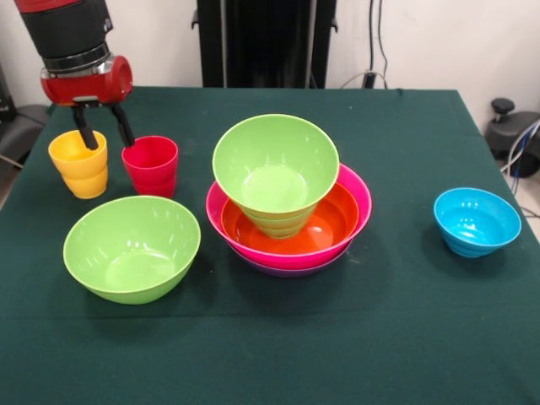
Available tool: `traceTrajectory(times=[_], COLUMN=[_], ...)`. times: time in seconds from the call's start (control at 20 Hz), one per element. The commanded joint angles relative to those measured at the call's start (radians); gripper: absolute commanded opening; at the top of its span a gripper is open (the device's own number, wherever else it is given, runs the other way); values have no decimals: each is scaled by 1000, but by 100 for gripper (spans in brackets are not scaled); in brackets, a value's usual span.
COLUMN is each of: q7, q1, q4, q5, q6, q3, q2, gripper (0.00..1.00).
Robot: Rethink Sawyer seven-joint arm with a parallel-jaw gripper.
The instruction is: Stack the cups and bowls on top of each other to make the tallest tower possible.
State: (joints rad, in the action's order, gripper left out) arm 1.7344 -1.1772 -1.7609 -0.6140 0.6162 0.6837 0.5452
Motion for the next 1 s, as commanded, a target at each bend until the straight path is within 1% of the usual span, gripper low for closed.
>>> traceTrajectory(times=[0.05, 0.3, 0.4, 0.55, 0.65, 1.0], q7=[-257, -236, -223, -205, -214, -296], q1=[11, 20, 23, 23, 19, -14], q4=[65, 63, 49, 14, 15, 85], q5=[-34, -73, -76, -73, -77, -93], q6=[141, 104, 95, 91, 93, 117], q3=[25, 14, 12, 13, 11, 15], q2=[-16, -47, -38, 1, 4, -57], gripper=[100, 100, 100, 100, 100, 100])
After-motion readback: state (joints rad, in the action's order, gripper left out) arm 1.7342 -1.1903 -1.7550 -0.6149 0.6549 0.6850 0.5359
